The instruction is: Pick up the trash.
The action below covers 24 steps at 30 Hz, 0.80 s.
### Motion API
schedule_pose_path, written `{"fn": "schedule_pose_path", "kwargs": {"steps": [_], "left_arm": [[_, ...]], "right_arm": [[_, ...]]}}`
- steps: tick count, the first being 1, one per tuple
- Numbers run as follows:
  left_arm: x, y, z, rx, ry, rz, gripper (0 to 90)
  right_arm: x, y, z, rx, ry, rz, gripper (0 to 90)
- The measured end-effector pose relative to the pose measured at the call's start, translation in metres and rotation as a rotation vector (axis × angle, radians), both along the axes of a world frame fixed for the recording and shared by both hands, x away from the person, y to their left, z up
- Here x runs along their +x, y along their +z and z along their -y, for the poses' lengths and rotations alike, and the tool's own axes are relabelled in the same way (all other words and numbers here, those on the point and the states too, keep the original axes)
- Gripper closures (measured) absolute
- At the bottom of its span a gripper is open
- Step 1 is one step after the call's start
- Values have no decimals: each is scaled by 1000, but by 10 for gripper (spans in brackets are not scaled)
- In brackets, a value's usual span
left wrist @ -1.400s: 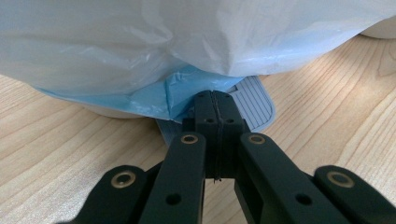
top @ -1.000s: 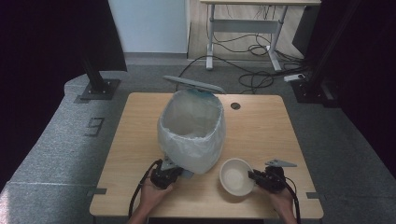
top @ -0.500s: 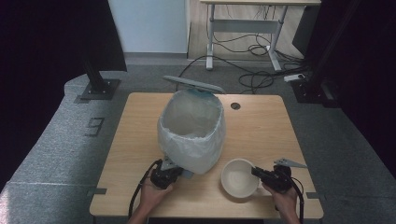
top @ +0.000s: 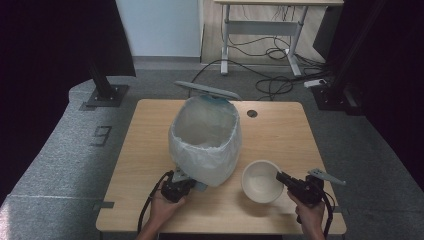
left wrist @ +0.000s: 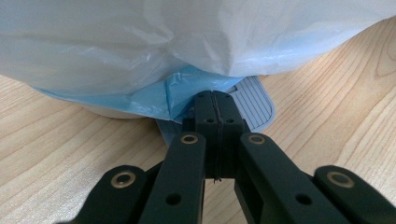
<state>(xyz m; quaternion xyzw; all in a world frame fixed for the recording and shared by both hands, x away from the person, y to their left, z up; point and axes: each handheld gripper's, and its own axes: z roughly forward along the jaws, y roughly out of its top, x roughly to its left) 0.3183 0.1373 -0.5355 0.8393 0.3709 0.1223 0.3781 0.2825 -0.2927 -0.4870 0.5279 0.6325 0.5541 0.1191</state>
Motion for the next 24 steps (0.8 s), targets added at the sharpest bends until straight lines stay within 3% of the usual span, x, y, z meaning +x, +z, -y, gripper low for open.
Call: {"fn": "schedule_pose_path", "kwargs": {"steps": [6, 10, 24], "left_arm": [[-1, 0, 1, 4, 2, 4, 900], [0, 0, 0, 2, 1, 2, 900], [0, 0, 0, 1, 0, 2, 900]], "right_arm": [[-10, 19, 0, -10, -44, 83, 833], [-13, 26, -1, -20, -50, 108, 833], [-15, 29, -5, -47, -51, 125, 832]]}}
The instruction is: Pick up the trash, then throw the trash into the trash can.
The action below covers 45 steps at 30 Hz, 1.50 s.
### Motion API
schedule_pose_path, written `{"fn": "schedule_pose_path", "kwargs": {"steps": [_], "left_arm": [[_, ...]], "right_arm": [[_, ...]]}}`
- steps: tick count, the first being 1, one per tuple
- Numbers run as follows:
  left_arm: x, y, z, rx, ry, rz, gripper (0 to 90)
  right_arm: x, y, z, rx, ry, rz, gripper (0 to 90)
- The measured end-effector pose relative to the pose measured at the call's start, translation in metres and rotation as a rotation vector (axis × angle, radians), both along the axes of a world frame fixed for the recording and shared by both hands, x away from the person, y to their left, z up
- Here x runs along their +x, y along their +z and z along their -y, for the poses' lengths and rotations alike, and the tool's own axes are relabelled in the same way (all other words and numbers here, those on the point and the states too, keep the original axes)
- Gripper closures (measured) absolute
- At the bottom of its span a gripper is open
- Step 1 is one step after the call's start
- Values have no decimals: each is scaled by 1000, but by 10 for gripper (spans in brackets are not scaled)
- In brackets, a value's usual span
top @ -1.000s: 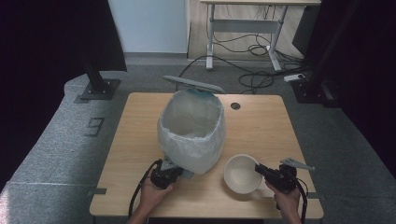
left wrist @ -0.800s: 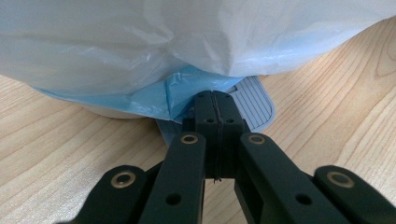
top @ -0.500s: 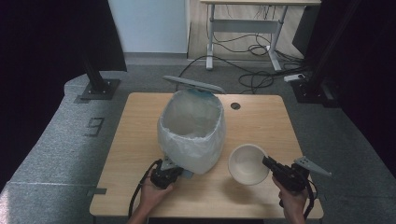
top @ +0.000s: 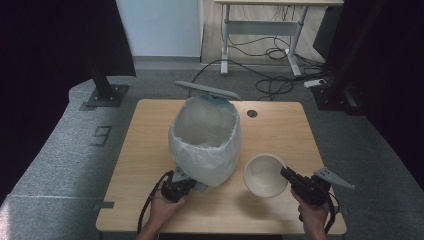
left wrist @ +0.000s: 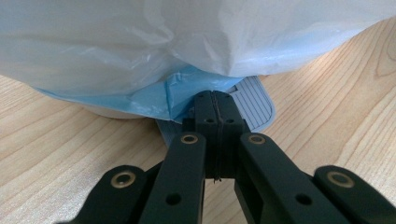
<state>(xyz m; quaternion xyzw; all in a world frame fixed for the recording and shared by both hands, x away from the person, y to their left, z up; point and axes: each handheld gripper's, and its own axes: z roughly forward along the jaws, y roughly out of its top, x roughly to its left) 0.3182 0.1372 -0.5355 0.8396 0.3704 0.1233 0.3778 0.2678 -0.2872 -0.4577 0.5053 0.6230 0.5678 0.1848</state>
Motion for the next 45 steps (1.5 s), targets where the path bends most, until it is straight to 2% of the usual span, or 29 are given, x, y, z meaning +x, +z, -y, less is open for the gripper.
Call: {"fn": "schedule_pose_path", "kwargs": {"steps": [19, 23, 31, 45], "left_arm": [[0, 0, 0, -5, 3, -1, 900], [0, -1, 0, -7, 4, 1, 900], [0, -1, -1, -12, -2, 3, 900], [0, -1, -1, -11, -1, 4, 900]], "right_arm": [[-1, 6, 2, 21, -2, 23, 833], [-2, 11, 5, 48, -3, 38, 832], [-6, 24, 9, 71, -12, 72, 833], [-5, 42, 6, 100, 4, 117, 833]]}}
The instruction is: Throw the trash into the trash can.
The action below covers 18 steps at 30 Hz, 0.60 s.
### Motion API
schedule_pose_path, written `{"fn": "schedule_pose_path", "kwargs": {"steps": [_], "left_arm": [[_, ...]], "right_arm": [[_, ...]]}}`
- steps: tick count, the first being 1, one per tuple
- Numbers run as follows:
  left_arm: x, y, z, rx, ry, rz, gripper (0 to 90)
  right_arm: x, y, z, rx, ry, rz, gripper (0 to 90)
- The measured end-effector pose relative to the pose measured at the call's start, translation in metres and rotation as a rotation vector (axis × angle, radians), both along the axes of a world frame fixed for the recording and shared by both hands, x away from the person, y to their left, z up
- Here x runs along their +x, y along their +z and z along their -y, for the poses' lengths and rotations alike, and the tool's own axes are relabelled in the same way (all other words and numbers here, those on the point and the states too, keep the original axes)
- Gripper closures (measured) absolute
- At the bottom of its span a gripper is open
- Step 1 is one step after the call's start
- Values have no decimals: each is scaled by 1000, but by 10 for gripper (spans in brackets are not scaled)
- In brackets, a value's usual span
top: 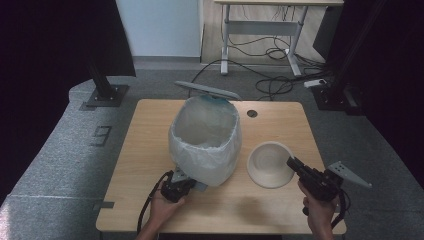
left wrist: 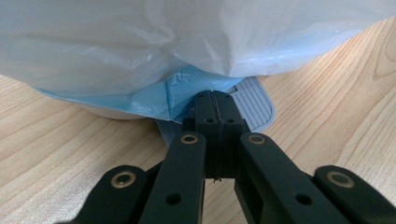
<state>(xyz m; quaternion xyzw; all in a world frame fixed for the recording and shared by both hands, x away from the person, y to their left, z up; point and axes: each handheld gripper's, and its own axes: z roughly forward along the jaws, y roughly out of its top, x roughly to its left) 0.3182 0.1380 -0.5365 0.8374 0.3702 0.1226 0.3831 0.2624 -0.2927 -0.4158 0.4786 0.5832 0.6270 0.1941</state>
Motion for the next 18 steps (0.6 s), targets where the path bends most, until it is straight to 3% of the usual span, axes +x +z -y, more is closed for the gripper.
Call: {"fn": "schedule_pose_path", "kwargs": {"steps": [18], "left_arm": [[0, 0, 0, -2, -1, 0, 900]], "right_arm": [[7, 24, -9, 19, 26, 40, 833]]}}
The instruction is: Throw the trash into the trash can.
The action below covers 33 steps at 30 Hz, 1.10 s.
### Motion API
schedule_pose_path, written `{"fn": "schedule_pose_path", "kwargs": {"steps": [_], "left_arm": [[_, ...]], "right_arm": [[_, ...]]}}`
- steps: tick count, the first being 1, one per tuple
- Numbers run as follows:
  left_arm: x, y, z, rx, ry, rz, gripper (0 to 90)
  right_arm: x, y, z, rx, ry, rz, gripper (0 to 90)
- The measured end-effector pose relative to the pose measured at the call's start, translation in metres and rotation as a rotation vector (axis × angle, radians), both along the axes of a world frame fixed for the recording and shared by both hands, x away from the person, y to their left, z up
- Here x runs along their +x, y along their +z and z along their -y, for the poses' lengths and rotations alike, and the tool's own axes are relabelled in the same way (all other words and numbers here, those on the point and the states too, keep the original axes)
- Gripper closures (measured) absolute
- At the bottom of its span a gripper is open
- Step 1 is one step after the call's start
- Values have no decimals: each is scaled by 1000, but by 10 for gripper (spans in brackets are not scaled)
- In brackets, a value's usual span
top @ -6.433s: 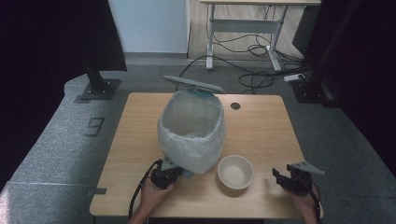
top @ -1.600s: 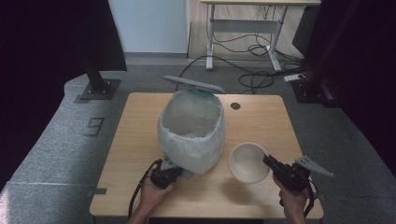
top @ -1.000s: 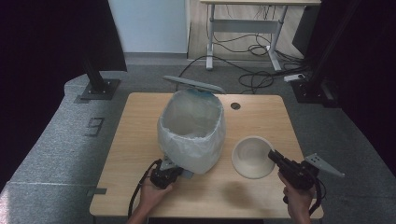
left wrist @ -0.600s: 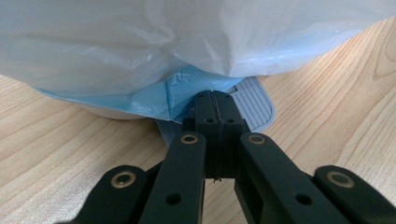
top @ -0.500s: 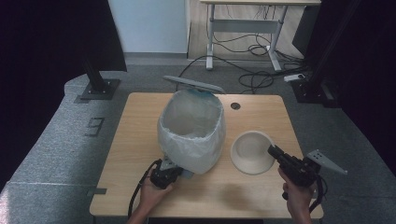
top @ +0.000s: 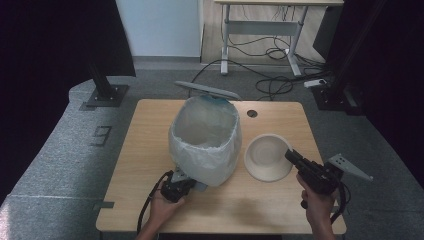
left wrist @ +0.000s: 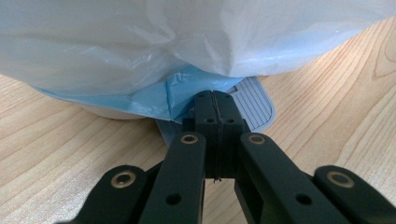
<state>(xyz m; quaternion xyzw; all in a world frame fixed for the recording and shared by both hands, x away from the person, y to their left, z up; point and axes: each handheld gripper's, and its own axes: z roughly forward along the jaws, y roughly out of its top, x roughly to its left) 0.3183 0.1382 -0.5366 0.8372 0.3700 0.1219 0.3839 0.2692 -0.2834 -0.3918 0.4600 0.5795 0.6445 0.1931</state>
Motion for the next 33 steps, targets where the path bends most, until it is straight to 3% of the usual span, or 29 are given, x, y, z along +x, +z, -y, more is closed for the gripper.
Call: {"fn": "schedule_pose_path", "kwargs": {"steps": [13, 33], "left_arm": [[0, 0, 0, -2, 0, -2, 900], [0, 0, 0, -4, -2, -2, 900]], "right_arm": [[5, 19, -9, 9, 23, 30, 833], [18, 34, -31, 12, 56, 44, 833]]}}
